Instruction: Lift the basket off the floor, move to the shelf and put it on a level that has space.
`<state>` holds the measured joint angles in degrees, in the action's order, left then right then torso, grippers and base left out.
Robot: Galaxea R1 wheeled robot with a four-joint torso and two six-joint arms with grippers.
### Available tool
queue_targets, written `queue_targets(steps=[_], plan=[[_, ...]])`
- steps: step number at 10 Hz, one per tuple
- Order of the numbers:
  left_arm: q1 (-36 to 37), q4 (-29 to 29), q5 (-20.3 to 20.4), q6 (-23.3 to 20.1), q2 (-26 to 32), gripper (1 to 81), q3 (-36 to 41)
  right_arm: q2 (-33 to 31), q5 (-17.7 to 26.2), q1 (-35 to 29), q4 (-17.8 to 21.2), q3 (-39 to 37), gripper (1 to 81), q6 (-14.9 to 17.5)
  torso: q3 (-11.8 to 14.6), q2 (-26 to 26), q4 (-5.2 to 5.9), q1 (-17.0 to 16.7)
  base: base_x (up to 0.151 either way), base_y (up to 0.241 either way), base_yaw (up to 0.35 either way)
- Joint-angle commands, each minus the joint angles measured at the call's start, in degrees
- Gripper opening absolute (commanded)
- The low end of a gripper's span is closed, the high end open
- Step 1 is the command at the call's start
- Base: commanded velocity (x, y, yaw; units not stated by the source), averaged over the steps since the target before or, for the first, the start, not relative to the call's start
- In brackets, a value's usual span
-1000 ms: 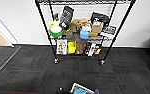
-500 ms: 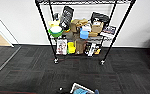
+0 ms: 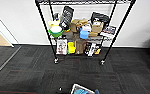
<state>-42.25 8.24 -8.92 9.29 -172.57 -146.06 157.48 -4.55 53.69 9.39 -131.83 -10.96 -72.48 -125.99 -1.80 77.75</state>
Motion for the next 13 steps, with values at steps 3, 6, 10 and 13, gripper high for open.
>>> queue_targets(steps=[3,6,10,13], plan=[[5.1,-1.3,-3.5,1.4,-0.9,1.0,2.5,-0.7,2.4,-3.9,-0.1,1.1,1.0,0.5,0.0,0.0,0.0,0.0,0.0,0.0,0.0],[3.6,-10.5,-4.0,1.6,7.4,1.0,13.9,-4.5,0.9,-4.2,-0.1,8.3,1.0,-1.6,0.0,0.0,0.0,0.0,0.0,0.0,0.0],[1.7,-13.9,0.6,2.9,20.8,1.0,32.6,-7.1,0.9,-7.0,-0.1,15.4,1.0,-3.2,0.0,0.0,0.0,0.0,0.0,0.0,0.0],[1.7,-14.0,2.0,3.9,24.9,1.0,37.7,-8.1,1.4,-9.1,0.0,18.3,1.0,-4.2,0.0,0.0,0.0,0.0,0.0,0.0,0.0]])
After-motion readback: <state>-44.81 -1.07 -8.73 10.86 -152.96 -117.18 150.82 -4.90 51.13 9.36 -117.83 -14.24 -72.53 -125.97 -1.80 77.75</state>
